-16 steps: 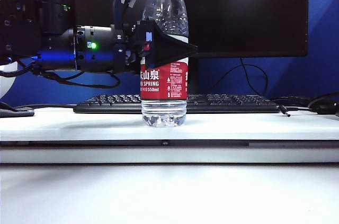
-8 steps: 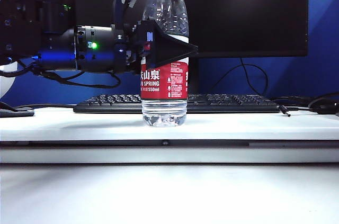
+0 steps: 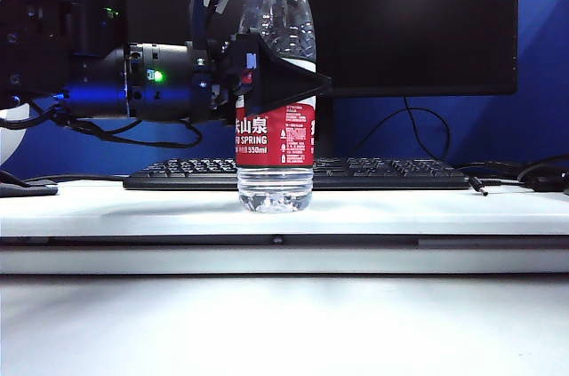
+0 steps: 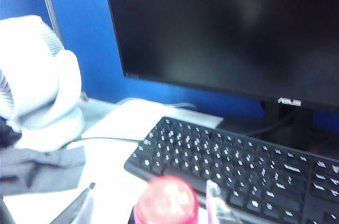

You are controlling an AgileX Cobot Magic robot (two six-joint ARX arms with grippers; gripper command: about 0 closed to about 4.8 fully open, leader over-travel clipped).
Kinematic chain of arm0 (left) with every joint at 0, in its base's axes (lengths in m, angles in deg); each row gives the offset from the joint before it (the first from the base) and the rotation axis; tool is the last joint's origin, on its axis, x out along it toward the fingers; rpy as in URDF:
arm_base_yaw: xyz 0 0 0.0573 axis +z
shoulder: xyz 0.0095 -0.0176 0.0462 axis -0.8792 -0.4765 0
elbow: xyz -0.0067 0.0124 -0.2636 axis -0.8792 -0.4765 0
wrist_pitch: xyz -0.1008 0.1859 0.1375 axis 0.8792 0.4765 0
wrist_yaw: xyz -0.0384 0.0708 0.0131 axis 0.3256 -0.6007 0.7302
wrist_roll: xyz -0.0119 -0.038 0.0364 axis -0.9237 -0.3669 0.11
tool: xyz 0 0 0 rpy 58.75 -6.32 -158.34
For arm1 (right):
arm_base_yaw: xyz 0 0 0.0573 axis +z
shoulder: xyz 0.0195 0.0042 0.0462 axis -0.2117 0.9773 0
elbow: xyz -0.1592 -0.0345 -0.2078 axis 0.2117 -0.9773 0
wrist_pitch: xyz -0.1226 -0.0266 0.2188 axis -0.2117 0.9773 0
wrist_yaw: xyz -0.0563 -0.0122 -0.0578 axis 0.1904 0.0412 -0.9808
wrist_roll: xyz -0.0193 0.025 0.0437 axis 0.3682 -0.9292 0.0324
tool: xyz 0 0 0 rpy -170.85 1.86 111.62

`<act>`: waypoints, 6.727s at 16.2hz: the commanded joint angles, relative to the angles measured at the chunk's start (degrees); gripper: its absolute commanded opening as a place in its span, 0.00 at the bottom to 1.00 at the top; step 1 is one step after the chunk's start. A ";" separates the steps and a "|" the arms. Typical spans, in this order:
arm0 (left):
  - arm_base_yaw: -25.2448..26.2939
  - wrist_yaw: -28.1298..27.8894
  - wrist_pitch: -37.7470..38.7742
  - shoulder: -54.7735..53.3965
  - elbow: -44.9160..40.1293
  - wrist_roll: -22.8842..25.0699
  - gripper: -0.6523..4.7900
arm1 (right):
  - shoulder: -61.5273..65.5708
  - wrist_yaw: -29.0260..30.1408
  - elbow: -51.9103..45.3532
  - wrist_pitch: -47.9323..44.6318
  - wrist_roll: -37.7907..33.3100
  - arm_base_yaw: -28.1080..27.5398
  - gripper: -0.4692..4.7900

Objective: Unscrew the cap from the plastic bottle on the table.

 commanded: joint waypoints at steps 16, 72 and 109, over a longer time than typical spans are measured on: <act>-1.29 -0.04 0.68 -0.02 0.11 0.26 0.61 | 3.39 -1.53 0.17 -0.46 -1.57 0.02 0.40; -1.27 0.35 3.28 -0.02 0.11 2.40 0.61 | 2.75 70.12 0.17 15.45 1.62 -26.08 0.31; -1.77 -3.67 3.26 -0.02 0.11 1.99 0.61 | 4.24 -6.62 0.17 -2.45 -4.17 1.73 0.60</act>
